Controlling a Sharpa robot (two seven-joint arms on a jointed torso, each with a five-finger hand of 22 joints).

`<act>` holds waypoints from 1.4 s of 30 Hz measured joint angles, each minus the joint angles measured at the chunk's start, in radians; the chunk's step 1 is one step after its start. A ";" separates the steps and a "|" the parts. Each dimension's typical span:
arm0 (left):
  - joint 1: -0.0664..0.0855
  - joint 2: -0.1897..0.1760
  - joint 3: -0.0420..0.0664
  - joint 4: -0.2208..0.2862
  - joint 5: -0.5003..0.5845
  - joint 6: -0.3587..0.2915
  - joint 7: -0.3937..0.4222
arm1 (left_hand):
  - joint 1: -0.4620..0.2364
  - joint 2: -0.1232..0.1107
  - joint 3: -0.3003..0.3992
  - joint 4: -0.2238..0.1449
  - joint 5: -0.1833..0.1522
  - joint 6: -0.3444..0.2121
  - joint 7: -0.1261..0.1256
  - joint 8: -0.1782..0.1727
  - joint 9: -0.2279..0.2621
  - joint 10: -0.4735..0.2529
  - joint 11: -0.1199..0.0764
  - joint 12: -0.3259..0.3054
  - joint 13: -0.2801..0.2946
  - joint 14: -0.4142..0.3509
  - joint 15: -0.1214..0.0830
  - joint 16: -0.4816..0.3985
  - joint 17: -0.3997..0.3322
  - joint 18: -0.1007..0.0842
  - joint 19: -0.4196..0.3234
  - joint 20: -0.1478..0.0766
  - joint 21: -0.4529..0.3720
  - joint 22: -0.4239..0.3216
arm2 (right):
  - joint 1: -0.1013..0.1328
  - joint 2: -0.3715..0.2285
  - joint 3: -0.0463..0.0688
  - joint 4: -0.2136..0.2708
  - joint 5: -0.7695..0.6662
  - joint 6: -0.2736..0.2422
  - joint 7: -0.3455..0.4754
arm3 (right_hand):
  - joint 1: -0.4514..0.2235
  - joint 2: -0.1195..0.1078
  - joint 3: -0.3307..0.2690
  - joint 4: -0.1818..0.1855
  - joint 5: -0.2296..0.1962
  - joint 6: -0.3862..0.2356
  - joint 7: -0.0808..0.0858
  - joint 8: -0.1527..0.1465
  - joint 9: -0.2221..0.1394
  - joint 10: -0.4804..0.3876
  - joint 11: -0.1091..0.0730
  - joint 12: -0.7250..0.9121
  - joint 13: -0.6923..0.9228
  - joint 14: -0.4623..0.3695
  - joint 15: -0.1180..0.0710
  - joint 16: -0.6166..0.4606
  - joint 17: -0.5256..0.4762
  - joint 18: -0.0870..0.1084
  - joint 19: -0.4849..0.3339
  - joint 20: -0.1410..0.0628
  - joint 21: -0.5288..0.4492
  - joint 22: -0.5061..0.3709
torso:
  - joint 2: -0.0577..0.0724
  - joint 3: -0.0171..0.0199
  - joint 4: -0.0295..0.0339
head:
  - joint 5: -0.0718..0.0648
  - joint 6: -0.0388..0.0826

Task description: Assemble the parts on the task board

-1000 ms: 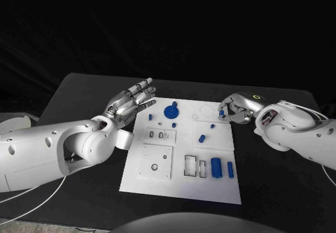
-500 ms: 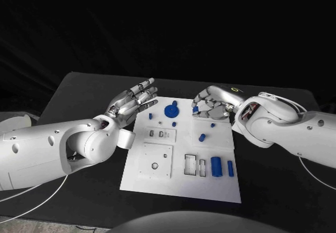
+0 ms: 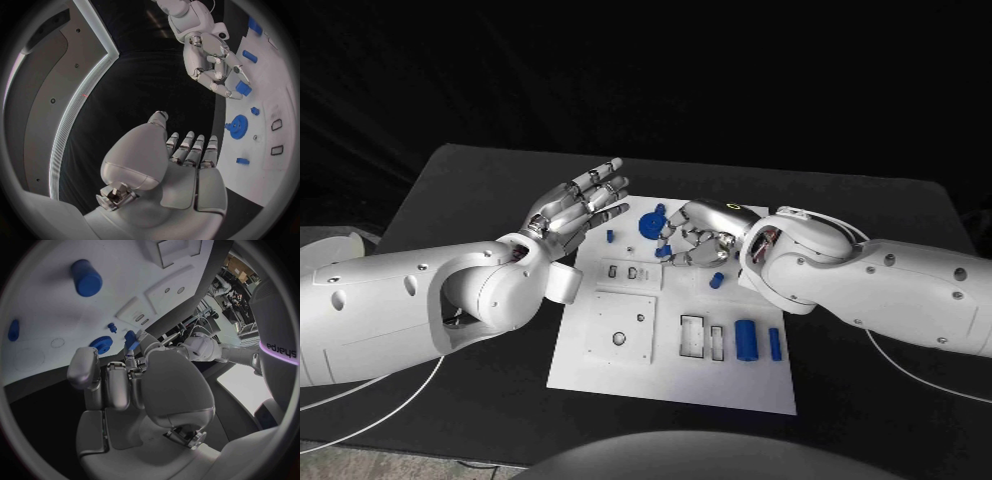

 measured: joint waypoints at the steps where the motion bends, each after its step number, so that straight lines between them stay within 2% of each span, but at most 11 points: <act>1: 0.000 0.000 0.000 0.000 0.000 0.000 0.000 | 0.000 0.000 0.000 0.000 0.000 0.000 0.000 0.000 0.000 0.000 0.000 0.000 0.000 0.000 0.000 0.000 0.000 0.000 0.000 0.000 0.000 0.000 | -0.005 0.010 0.000 -0.009 0.000 0.002 0.000 | 0.000 0.000 -0.001 -0.001 0.001 0.000 0.000 0.000 0.000 0.000 0.000 0.000 0.000 0.000 0.000 0.000 0.000 0.000 0.000 0.000 0.000 0.000 | 0.000 0.0001 0.0000 | 0.000 -0.001; 5: 0.000 0.003 0.000 0.000 0.000 0.001 -0.001 | 0.000 0.000 0.000 0.000 0.000 0.000 0.000 0.000 0.000 0.000 0.000 0.000 0.000 0.000 0.000 0.000 0.000 0.000 0.000 0.000 0.000 0.000 | -0.029 0.043 0.000 -0.040 -0.004 0.011 0.001 | 0.000 0.000 -0.001 -0.001 0.001 0.000 0.000 0.000 0.000 0.000 0.000 0.000 0.000 0.000 0.000 0.000 0.000 0.000 0.000 0.000 -0.007 0.000 | 0.001 0.0002 0.0005 | -0.003 -0.005; 12: 0.000 0.004 0.000 0.000 0.000 0.002 -0.003 | 0.000 0.000 0.000 0.000 0.000 0.000 0.000 0.000 0.000 0.000 0.000 0.000 0.000 0.000 0.000 0.000 0.000 0.000 0.000 0.000 0.000 0.000 | -0.044 0.072 0.000 -0.079 -0.009 0.019 0.001 | 0.000 0.000 -0.001 -0.001 0.001 0.000 0.000 0.000 0.000 0.000 0.000 0.000 0.000 0.000 0.000 -0.006 0.000 0.000 0.000 0.000 -0.007 0.001 | 0.000 -0.0001 0.0010 | -0.004 -0.009; 20: 0.000 0.009 0.000 -0.003 0.000 0.004 -0.005 | 0.008 0.000 0.003 -0.003 0.000 0.004 0.004 0.000 0.000 0.000 0.000 0.000 0.000 0.000 0.000 0.000 0.001 0.000 0.000 0.000 0.000 0.000 | -0.046 0.083 0.003 -0.095 -0.013 0.022 0.001 | 0.000 0.000 -0.002 0.000 0.005 0.000 0.000 0.000 0.000 0.000 0.000 0.000 0.000 0.000 0.000 -0.006 0.000 0.000 -0.004 0.004 -0.013 0.001 | -0.002 -0.0007 0.0008 | -0.005 -0.013; 22: 0.000 0.010 0.000 -0.004 0.000 0.005 -0.005 | 0.008 0.000 0.003 -0.003 0.004 0.004 0.004 0.000 0.000 0.000 0.000 0.000 0.000 0.000 0.000 0.000 0.001 0.000 0.000 0.000 0.000 0.000 | -0.046 0.086 0.003 -0.097 -0.014 0.023 0.001 | 0.000 0.000 -0.002 0.000 0.005 0.000 0.000 0.000 0.000 0.000 0.000 0.000 0.000 0.000 0.000 -0.011 0.000 0.015 -0.004 0.004 -0.019 0.001 | -0.002 -0.0008 0.0007 | -0.006 -0.013; 30: -0.001 0.012 0.000 -0.008 0.000 0.009 -0.007 | 0.008 0.000 0.009 -0.005 0.004 0.009 0.009 0.005 0.001 0.000 0.000 0.000 0.000 0.000 0.000 0.004 0.001 0.000 0.002 -0.002 0.000 0.000 | -0.046 0.091 0.004 -0.104 -0.019 0.029 0.000 | 0.000 0.000 -0.002 0.000 0.009 -0.002 -0.002 0.000 0.000 0.004 0.004 -0.008 0.000 0.000 0.000 -0.017 0.001 0.015 -0.009 0.009 -0.032 0.001 | -0.002 -0.0004 0.0007 | -0.007 -0.013; 35: -0.001 0.013 0.000 -0.010 0.000 0.011 -0.008 | 0.008 0.000 0.013 -0.007 0.004 0.013 0.013 0.005 0.002 0.000 0.000 0.000 0.000 0.000 0.000 0.004 0.001 0.000 0.004 -0.004 0.000 0.000 | -0.046 0.094 0.005 -0.105 -0.022 0.031 -0.001 | 0.000 0.000 -0.005 0.003 0.009 -0.015 0.001 0.001 0.001 0.002 0.006 -0.011 0.000 0.000 0.007 -0.021 0.001 0.015 -0.012 0.011 -0.044 0.001 | -0.002 -0.0004 0.0007 | -0.007 -0.012; 37: -0.001 0.015 0.000 -0.010 0.000 0.012 -0.008 | 0.008 0.000 0.013 -0.007 0.004 0.013 0.013 0.005 0.002 0.000 0.000 0.000 0.000 0.000 0.000 0.004 0.001 0.000 0.004 -0.004 0.000 0.000 | -0.046 0.095 0.005 -0.106 -0.023 0.034 -0.002 | 0.000 0.000 -0.007 0.005 0.010 -0.029 0.007 0.015 0.002 0.000 0.007 -0.013 0.000 0.000 0.007 -0.029 0.001 0.015 -0.013 0.013 -0.052 0.000 | -0.002 -0.0004 0.0007 | -0.007 -0.011; 39: -0.001 0.016 0.000 -0.011 0.000 0.012 -0.009 | 0.008 0.000 0.013 -0.007 0.004 0.015 0.015 0.005 0.002 0.000 0.000 0.000 0.000 0.000 0.000 0.004 0.001 0.000 0.004 -0.004 0.000 0.000 | -0.046 0.096 0.005 -0.107 -0.023 0.037 -0.002 | 0.000 0.000 -0.009 0.007 0.010 -0.047 0.011 0.014 0.049 0.000 0.007 -0.016 0.000 0.000 0.007 -0.033 0.001 0.015 -0.018 0.016 -0.059 0.000 | -0.002 -0.0005 0.0007 | -0.007 -0.011; 42: -0.001 0.016 0.000 -0.011 0.000 0.013 -0.010 | 0.012 0.004 0.013 -0.007 0.004 0.016 0.016 0.005 0.002 0.000 0.000 0.000 0.000 0.000 0.000 0.004 0.001 0.000 0.004 -0.004 0.000 0.000 | -0.047 0.097 0.004 -0.108 -0.025 0.044 -0.002 | -0.008 -0.007 -0.012 0.010 0.012 -0.085 0.019 -0.018 0.055 0.001 0.008 -0.020 0.000 0.000 0.007 -0.039 0.001 0.016 -0.022 0.014 -0.070 -0.001 | -0.002 -0.0005 0.0007 | -0.007 -0.011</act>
